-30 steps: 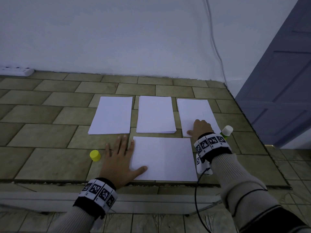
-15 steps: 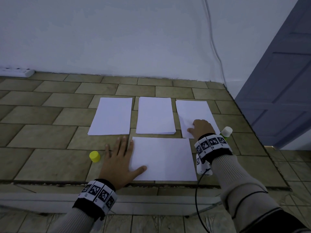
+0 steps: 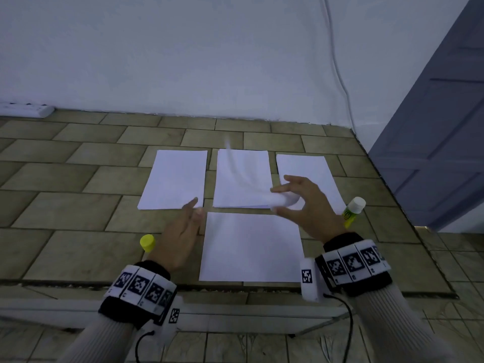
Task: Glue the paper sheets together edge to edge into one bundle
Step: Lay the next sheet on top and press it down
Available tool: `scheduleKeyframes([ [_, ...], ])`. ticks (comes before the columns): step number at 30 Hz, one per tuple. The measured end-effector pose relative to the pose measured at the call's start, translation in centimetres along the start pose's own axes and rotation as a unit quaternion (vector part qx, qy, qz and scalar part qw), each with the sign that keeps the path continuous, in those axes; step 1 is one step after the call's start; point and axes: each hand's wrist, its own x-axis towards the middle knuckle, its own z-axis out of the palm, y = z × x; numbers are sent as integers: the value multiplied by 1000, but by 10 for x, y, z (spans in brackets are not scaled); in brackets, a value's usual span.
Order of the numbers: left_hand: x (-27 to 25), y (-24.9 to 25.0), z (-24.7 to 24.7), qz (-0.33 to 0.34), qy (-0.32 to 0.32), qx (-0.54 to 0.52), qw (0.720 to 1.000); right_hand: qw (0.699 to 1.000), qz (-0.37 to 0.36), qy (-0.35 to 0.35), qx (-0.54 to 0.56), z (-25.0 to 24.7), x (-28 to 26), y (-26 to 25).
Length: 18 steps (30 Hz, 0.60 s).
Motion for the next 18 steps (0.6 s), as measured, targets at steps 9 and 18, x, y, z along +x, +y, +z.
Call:
scheduleKeyframes([
  [9, 9, 3, -5, -87, -35, -214, 972, 997, -26, -68, -19, 16, -35, 21],
  [18, 6, -3, -5, -28, -42, -167, 985, 984, 66, -131, 104, 1, -39, 28],
])
